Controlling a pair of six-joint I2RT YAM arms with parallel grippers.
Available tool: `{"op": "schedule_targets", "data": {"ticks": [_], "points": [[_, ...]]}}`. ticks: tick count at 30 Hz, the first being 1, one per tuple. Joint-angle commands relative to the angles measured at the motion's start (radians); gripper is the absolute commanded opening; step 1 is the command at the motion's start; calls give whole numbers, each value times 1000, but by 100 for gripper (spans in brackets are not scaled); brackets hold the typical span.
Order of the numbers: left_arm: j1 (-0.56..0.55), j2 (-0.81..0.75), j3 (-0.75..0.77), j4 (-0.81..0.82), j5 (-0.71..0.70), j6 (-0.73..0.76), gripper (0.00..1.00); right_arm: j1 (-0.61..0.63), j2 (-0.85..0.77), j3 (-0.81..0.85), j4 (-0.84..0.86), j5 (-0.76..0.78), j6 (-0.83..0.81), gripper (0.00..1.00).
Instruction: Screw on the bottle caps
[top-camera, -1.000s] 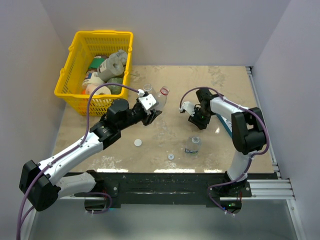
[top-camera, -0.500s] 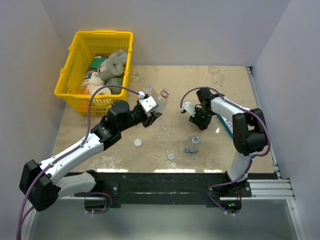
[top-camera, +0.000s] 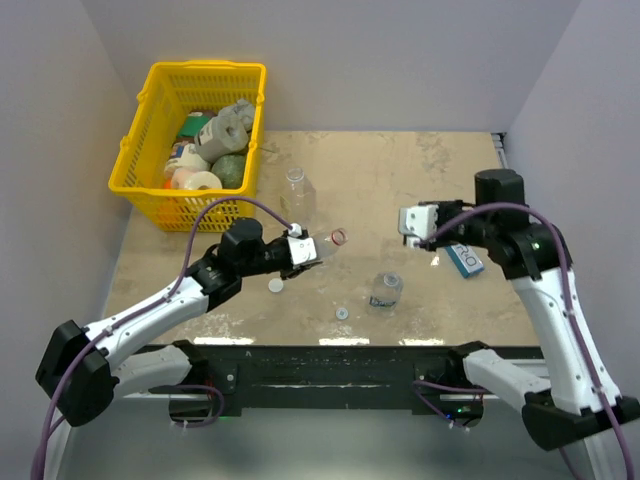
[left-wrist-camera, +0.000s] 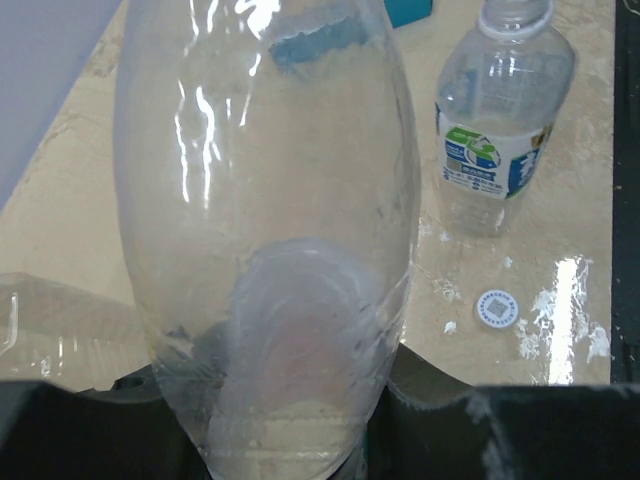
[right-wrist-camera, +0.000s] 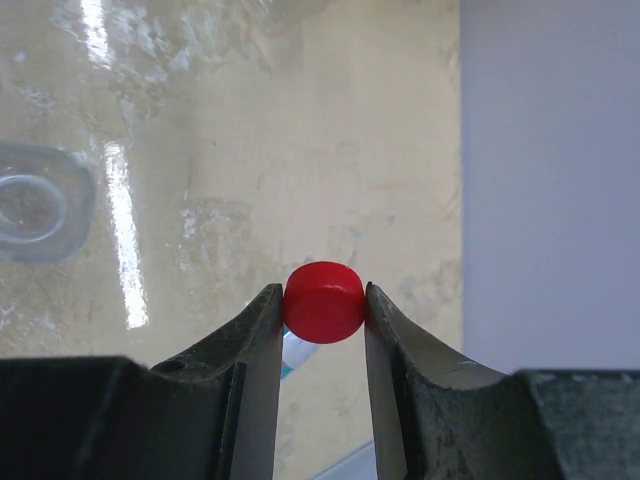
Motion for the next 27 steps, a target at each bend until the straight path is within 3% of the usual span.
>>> {"op": "schedule_targets", "data": {"ticks": [1,5,10,16,27], "points": [[5,37,-21,120,110,65,0,0,-64,10,-221,-198,-417,0],[0,56,-19,163,123,95,0,20,-30,86,-331,-275,-577,0],[-6,63,-2,114,133,198,0,81,78,189,-373,-271,-593,0],[-8,103,30,92,139,245,0,221,145,278,-361,-272,-515,0],[-8,169,54,154,131,213,0,345,229,344,-314,-205,-375,0]]}}
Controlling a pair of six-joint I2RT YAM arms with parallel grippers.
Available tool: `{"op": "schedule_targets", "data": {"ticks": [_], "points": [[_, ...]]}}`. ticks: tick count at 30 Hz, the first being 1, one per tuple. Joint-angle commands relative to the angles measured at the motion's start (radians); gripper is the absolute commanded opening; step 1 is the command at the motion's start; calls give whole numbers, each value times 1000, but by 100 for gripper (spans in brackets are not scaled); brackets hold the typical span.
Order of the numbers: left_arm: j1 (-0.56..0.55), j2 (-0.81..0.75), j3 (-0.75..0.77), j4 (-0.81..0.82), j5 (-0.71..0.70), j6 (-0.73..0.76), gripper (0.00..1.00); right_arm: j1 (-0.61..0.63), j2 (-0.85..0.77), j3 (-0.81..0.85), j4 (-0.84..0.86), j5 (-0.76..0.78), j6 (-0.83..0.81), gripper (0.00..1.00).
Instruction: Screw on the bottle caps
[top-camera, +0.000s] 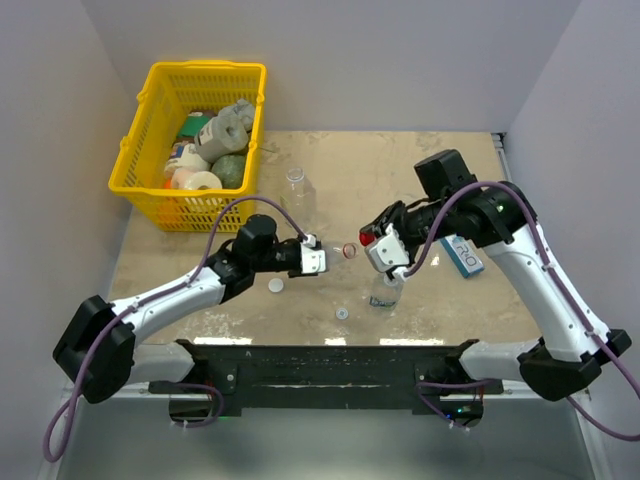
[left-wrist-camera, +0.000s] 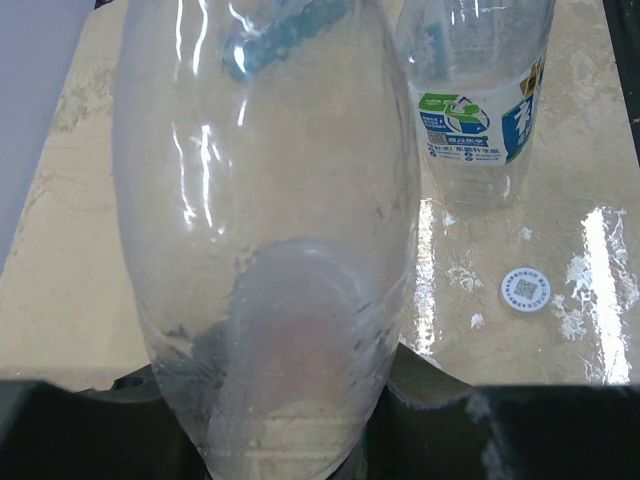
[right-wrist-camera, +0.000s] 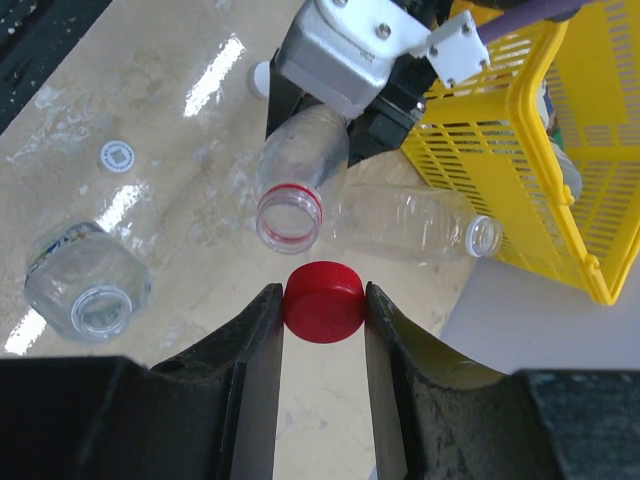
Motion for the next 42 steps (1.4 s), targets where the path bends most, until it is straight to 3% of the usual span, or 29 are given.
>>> {"op": "schedule_targets", "data": {"ticks": [1,10,21,42], "points": [[-5,18,51,88,19,-10,0,58,24,32,3,26,51,0],[-7,32,43,157,23,-121,0,144,84,47,47,156,152,0],[-4,23,14,211,25,-148,0,158,90,18,102,255,186,0],[-1,6,-46,349,15,-187,0,156,99,10,134,224,272,0]]}}
